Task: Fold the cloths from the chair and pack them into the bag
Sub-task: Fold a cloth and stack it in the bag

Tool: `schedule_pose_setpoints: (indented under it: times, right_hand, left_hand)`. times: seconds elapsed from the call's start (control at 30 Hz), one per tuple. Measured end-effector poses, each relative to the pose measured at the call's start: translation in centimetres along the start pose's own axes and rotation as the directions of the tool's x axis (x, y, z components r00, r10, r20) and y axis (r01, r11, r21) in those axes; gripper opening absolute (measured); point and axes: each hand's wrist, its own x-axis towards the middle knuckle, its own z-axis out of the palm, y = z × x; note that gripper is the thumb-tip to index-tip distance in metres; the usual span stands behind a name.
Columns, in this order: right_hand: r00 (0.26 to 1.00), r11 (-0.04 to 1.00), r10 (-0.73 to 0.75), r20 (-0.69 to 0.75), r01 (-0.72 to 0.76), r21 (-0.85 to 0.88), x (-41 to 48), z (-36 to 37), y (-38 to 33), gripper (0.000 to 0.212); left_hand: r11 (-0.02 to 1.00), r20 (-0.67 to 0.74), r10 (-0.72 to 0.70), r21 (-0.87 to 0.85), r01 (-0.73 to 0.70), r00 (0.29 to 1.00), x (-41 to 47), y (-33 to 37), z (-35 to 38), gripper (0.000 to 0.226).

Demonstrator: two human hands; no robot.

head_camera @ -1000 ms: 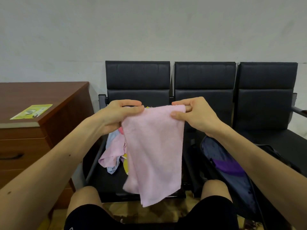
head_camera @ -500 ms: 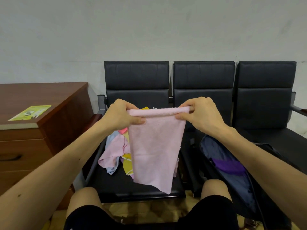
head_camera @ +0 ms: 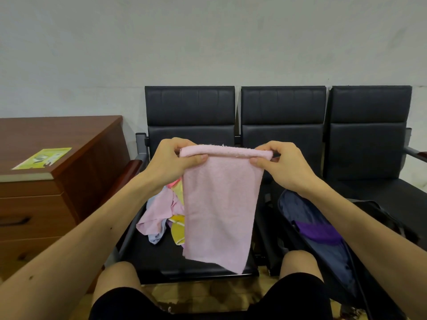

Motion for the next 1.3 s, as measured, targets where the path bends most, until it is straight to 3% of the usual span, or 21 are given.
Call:
schedule_pose_setpoints:
  times: [0.1, 0.17, 0.2, 0.27, 0.33, 0.4, 0.5, 0.63, 0.73, 0.8, 0.83, 0.87, 0.9, 0.97, 1.07, 1.17, 1.3]
  right_hand:
    - [0.999, 0.962, 0.035, 0.027, -0.041, 0.27, -0.3, -0.6, -0.1, 0.011]
    - [0.997, 0.856, 0.067, -0.037, -0.039, 0.516, -0.7, -0.6, -0.3, 0.017]
    - [0.996, 0.766, 0.087, -0.027, -0.05, 0.641, -1.1, -0.2, -0.3, 0.027]
    - [0.985, 0.59, 0.1, 0.143, -0.174, 0.789, -2.3, 1.6, 0.4, 0.061]
    - [0.912, 0.571, 0.102, 0.398, -0.382, 0.727, -4.4, 4.5, 1.3, 0.072]
    - [0.825, 0.6, 0.123, 0.552, -0.505, 0.62, -6.3, 6.8, 1.9, 0.057]
    - [0.806, 0.542, 0.128, 0.578, -0.545, 0.64, -7.1, 7.5, 1.7, 0.049]
    - [0.816, 0.453, 0.068, 0.574, -0.538, 0.711, -7.1, 6.1, -0.1, 0.054]
    - [0.833, 0.398, 0.06, 0.55, -0.525, 0.752, -6.8, 4.6, -1.8, 0.043]
    - [0.835, 0.369, 0.074, 0.545, -0.531, 0.763, -6.6, 4.0, -2.8, 0.035]
    - [0.833, 0.354, 0.089, 0.545, -0.538, 0.765, -6.4, 3.8, -3.1, 0.035]
    - [0.836, 0.346, 0.107, 0.538, -0.539, 0.768, -6.3, 3.6, -3.3, 0.036]
    - [0.843, 0.345, 0.133, 0.521, -0.532, 0.773, -6.2, 3.5, -3.4, 0.038]
    - [0.863, 0.343, 0.185, 0.471, -0.506, 0.792, -5.7, 3.2, -3.3, 0.044]
    - [0.872, 0.325, 0.252, 0.421, -0.486, 0.812, -4.9, 2.6, -3.1, 0.044]
    - [0.858, 0.268, 0.309, 0.41, -0.493, 0.828, -4.6, 2.2, -2.7, 0.038]
    - [0.847, 0.26, 0.367, 0.384, -0.49, 0.832, -4.5, 2.0, -2.3, 0.031]
  left_hand:
    - [0.995, 0.035, 0.031, -0.095, -0.028, 0.999, -0.5, -0.2, 0.7, 0.008]
    - [0.991, -0.01, 0.067, -0.116, -0.068, 0.998, -0.5, 0.2, 1.4, 0.009]
    - [0.989, -0.055, 0.089, -0.114, -0.095, 0.994, -0.4, 0.6, 1.7, 0.009]
    - [0.982, -0.148, 0.14, -0.104, -0.156, 0.979, 0.0, 1.4, 2.3, 0.01]
    - [0.976, -0.209, 0.154, -0.121, -0.182, 0.966, 0.5, 2.0, 2.6, 0.009]
    - [0.978, -0.258, 0.12, -0.135, -0.159, 0.959, 0.9, 1.7, 2.4, 0.008]
    - [0.993, -0.339, 0.026, -0.103, -0.065, 0.941, 1.4, 0.8, 1.5, 0.008]
    - [0.995, -0.375, -0.084, 0.025, 0.1, 0.923, 2.1, -1.6, 0.2, 0.019]
    - [0.96, -0.287, -0.248, 0.052, 0.274, 0.925, 1.9, -3.3, 0.8, 0.02]
    - [0.895, -0.186, -0.446, -0.116, 0.432, 0.875, 1.6, -4.3, 1.5, 0.026]
    - [0.802, -0.086, -0.562, -0.299, 0.517, 0.823, 1.3, -4.4, 1.6, 0.037]
    - [0.644, 0.074, -0.637, -0.495, 0.583, 0.767, 0.9, -4.2, 1.6, 0.052]
    - [0.481, 0.222, -0.653, -0.617, 0.622, 0.725, 0.5, -4.1, 1.6, 0.06]
    - [0.359, 0.351, -0.581, -0.699, 0.618, 0.734, -0.8, -3.5, 2.2, 0.052]
    - [0.394, 0.352, -0.552, -0.689, 0.608, 0.756, -3.0, -3.1, 3.6, 0.06]
    - [0.365, 0.376, -0.551, -0.695, 0.62, 0.745, -4.3, -3.8, 4.4, 0.068]
    - [0.373, 0.473, -0.469, -0.659, 0.653, 0.746, -5.2, -3.3, 4.8, 0.057]
